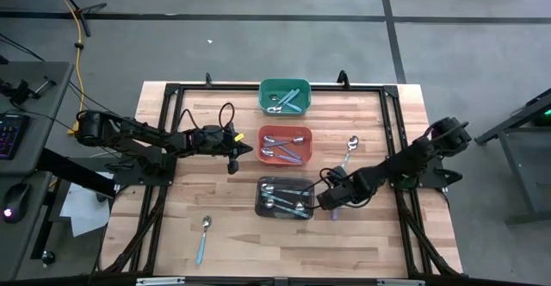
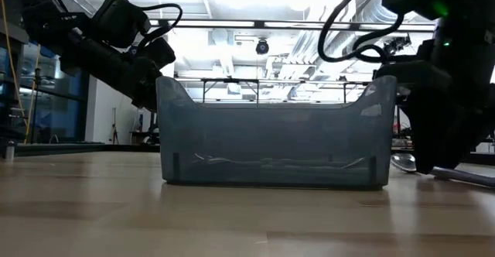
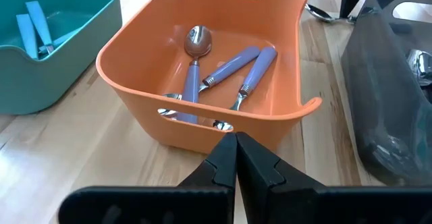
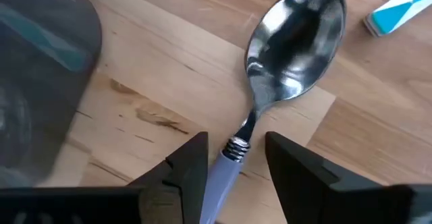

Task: Sort silverware by color (type)
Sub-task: Put the violet spoon into the orange bin

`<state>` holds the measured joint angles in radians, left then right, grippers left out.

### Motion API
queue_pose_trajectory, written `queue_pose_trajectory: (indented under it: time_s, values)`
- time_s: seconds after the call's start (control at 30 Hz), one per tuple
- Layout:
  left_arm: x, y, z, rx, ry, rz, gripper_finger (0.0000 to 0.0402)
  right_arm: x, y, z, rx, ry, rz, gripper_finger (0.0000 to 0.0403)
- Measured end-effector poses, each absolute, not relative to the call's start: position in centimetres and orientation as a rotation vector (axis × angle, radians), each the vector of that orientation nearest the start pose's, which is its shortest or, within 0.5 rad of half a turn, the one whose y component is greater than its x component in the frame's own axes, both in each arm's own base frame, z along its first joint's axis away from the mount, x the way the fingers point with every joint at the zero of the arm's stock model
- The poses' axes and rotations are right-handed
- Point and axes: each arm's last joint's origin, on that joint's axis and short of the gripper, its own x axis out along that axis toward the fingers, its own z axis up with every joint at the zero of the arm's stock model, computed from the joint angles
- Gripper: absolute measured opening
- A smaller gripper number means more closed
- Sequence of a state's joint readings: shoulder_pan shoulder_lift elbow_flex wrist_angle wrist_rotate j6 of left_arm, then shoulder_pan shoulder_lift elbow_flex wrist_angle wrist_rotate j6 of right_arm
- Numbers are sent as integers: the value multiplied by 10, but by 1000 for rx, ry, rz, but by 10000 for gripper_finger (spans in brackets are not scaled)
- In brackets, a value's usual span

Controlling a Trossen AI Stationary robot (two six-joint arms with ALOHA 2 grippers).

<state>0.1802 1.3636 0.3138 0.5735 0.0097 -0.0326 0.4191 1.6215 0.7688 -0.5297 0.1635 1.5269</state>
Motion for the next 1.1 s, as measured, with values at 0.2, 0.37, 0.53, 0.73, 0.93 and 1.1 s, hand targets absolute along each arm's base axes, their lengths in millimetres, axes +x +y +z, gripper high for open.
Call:
queue_pose_trajectory:
  time_s: [0.2, 0.37, 0.53, 0.73, 0.93, 1.1]
  values:
    - [222, 40, 135, -76, 472, 177, 0, 239, 102, 138, 844, 1197, -806, 145]
    - [222, 40, 135, -76, 472, 178, 0, 250, 106, 160, 850, 1144, -760, 151]
    - [222, 40, 135, -77, 475, 178, 0, 246, 104, 153, 809, 1187, -824, 151]
    - [222, 40, 134, -77, 482, 178, 0, 240, 102, 154, 692, 1280, -832, 145]
    - [221, 40, 134, -77, 482, 178, 0, 232, 96, 146, 583, 1355, -801, 145]
    - [221, 40, 134, -78, 482, 179, 0, 229, 92, 133, 608, 1333, -745, 124]
